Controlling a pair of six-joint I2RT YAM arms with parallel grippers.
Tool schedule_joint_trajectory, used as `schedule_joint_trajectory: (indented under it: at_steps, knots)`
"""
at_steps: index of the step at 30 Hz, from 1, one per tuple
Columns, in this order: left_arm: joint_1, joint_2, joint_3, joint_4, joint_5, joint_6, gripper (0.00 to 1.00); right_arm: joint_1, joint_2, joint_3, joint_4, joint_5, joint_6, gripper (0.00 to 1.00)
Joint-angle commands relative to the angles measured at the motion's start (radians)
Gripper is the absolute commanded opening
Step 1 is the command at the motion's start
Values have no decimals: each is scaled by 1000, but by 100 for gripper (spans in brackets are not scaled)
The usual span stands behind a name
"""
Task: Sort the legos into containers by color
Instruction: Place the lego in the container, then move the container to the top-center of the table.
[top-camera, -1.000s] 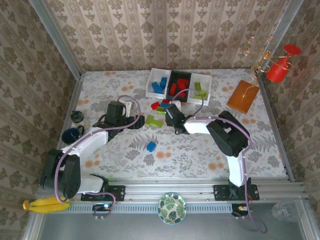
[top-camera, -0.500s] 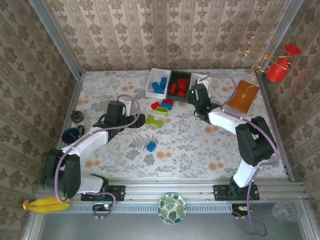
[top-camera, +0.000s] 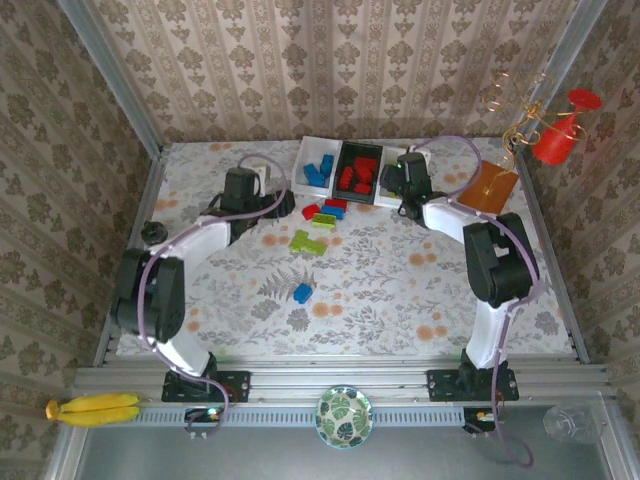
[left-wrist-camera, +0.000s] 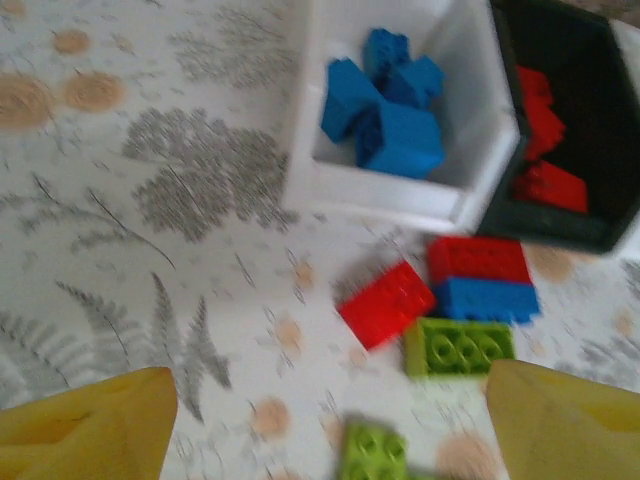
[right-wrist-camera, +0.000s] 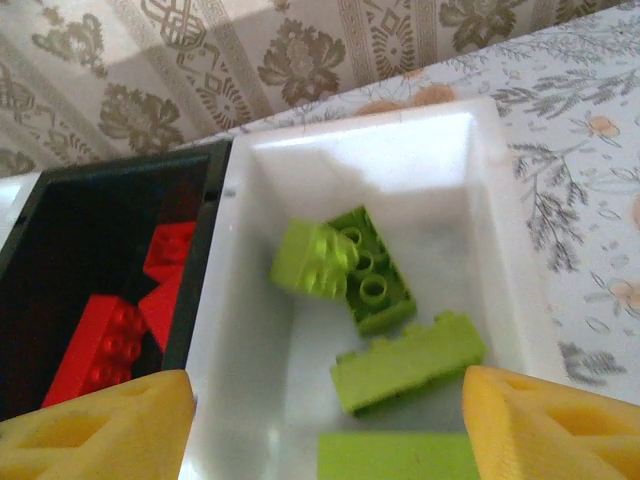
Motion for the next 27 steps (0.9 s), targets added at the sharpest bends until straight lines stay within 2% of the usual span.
schedule_joint_trajectory:
  at_steps: [1,7,15,23,27]
  knots:
    - [22,125,130,-17,-39,46,78,5,-121,-81,30,-42,-2,74]
    - [27,386,443,-117,20,99,71,6,-222,-210,38,-81,26,75]
    - [26,572,693,-194,73,117,65,4,-270,-283,37,-88,28,76]
    - [19,716,881,-269,78,108,48,5,-289,-319,43,-102,33,76]
    - [18,754,936,-292,66,99,36,5,-317,-344,37,-97,26,76]
